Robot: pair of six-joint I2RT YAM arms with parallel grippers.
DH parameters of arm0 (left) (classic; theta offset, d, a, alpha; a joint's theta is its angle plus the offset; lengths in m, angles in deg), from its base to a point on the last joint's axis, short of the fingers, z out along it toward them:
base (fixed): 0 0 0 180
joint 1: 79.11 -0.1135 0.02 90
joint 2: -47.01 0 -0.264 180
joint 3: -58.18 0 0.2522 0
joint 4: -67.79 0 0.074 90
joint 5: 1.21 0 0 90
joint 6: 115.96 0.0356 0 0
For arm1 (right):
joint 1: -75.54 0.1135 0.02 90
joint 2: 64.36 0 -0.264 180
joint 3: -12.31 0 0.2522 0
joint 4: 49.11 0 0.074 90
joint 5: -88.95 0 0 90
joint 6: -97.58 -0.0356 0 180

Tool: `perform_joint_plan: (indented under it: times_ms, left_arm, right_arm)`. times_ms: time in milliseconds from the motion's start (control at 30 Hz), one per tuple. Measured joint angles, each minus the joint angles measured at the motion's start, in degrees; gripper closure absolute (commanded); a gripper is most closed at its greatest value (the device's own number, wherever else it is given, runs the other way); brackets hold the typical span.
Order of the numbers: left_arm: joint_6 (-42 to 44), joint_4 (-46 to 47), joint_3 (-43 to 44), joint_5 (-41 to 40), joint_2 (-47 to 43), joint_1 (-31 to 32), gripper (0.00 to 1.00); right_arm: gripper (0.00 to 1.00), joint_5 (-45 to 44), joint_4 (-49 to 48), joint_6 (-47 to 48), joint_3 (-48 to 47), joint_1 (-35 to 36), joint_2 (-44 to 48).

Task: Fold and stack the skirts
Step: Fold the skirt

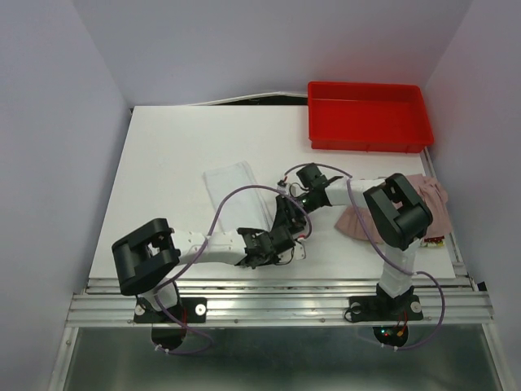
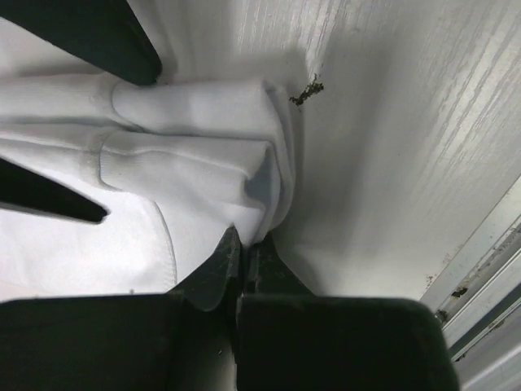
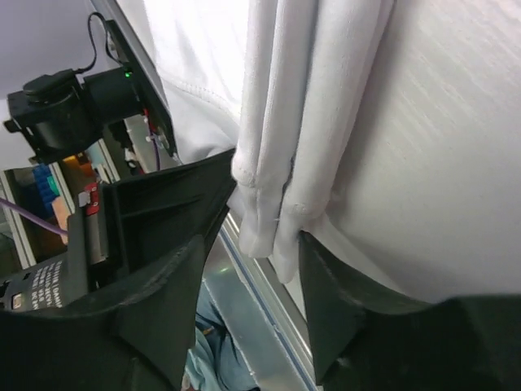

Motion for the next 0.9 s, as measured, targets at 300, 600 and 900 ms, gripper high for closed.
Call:
perform_joint_plan:
  times_ms: [300, 600, 900]
  left_arm:
    - [1.46, -8.41, 1.55, 9.49, -3.76, -0.5, 1.0]
    - [3.87, -20.52, 11.19, 20.72, -6.62, -1.16, 1.0]
    - [6.32, -27.61, 20.17, 25.22, -6.6, -3.72, 1.0]
  right_arm:
    - [0.41, -1.81, 9.9, 9.84, -17.22, -6.58, -0.63]
    - [0.43, -0.22, 6.93, 10.34, -31.5, -3.28, -6.64]
    - [0.48, 4.13, -0.85, 5.66, -29.2, 5.92, -13.44]
